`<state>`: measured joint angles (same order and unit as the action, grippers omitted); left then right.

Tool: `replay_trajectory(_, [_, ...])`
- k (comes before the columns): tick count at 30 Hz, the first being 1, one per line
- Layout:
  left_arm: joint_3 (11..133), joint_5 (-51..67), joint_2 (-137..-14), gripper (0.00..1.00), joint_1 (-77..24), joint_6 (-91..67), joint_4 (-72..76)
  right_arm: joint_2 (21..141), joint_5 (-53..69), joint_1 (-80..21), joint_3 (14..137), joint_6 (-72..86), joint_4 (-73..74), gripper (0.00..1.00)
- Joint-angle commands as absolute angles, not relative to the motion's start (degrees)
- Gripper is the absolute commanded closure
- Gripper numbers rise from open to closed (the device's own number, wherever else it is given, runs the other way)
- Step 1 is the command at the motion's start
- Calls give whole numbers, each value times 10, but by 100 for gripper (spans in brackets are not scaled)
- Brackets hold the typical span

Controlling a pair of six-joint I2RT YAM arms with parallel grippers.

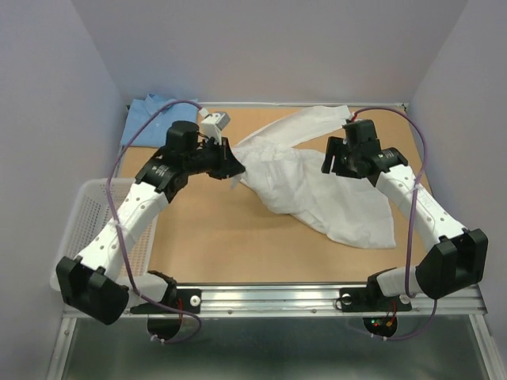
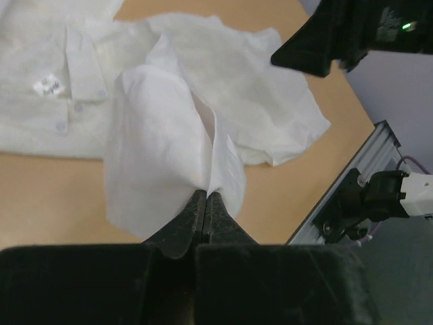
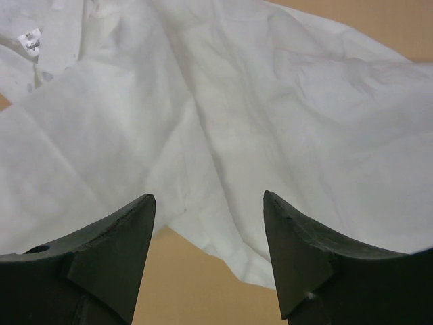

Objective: Fold and stack the long sleeve shirts
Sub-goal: Flatten the shirt out

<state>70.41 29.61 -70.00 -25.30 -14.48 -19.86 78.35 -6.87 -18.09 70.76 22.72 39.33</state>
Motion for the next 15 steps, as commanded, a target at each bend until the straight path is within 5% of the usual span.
replay_trajectory(1, [633, 293, -724, 100, -249, -211, -234, 785, -62, -181, 715, 227, 373, 30])
replay_trajectory(7, [591, 198, -588, 100, -243, -235, -222, 795, -63, -181, 700, 235, 372, 30])
replay_trajectory(15, [464, -72, -312, 100, -240, -368, -154, 816, -40, -181, 696, 244, 358, 33])
